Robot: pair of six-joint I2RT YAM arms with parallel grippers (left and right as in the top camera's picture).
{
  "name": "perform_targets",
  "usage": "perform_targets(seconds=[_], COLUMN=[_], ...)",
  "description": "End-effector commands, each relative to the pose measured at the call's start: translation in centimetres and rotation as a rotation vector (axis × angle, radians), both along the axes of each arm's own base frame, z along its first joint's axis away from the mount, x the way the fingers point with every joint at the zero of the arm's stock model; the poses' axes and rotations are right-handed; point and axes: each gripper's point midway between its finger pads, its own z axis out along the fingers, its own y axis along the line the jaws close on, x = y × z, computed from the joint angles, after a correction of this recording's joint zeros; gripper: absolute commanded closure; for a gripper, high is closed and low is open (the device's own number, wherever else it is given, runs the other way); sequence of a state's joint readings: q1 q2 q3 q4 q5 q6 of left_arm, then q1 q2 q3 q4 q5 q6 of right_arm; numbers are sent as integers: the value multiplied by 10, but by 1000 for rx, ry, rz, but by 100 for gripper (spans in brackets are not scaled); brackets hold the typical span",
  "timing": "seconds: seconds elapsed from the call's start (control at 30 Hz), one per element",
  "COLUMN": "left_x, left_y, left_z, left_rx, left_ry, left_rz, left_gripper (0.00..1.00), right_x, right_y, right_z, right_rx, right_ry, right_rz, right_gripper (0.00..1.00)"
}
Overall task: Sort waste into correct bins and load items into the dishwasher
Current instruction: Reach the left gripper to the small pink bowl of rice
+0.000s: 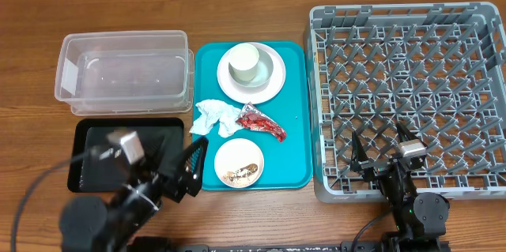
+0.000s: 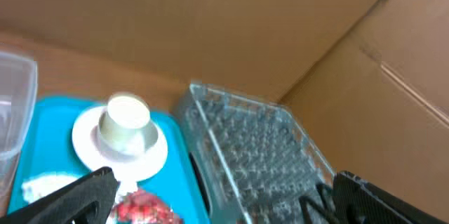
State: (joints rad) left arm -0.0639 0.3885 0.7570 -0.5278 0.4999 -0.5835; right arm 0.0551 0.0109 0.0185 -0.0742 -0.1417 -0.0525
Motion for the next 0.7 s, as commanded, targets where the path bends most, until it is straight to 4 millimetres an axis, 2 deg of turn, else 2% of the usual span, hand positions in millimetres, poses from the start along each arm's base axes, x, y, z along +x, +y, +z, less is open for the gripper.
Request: perform_targets(seconds=[0.0,0.17,0.3,0.5,0.53,0.6,0.63,0.67], left_x=[3,11,18,37,40,44,46,47], left_y=[-17,-25,-41,-50,-52,-58,-61,-64], left_z=[24,23,5,-37,-42,-54,-60,-66], left_rx=[52,102,67,28,20,22,31,50], left_ry=[63,316,481,715,742,793,814,835], left_rz=[-132,-195,-290,-337,-351,-368,-376,-378], left_gripper=[0,0,0,2,15,65,85,96], right_x=[0,0,0,0,0,0,0,0], right_y=[1,1,1,1,1,1,1,1], right_z=[-2,-2,-2,-2,-2,-2,-2,-2], right_rx=[4,4,4,4,4,4,4,4], right_ry=[-1,-1,-1,-1,-1,-1,-1,-1], right_rz=[4,4,4,4,4,4,4,4], right_gripper=[0,0,0,0,0,0,0,0])
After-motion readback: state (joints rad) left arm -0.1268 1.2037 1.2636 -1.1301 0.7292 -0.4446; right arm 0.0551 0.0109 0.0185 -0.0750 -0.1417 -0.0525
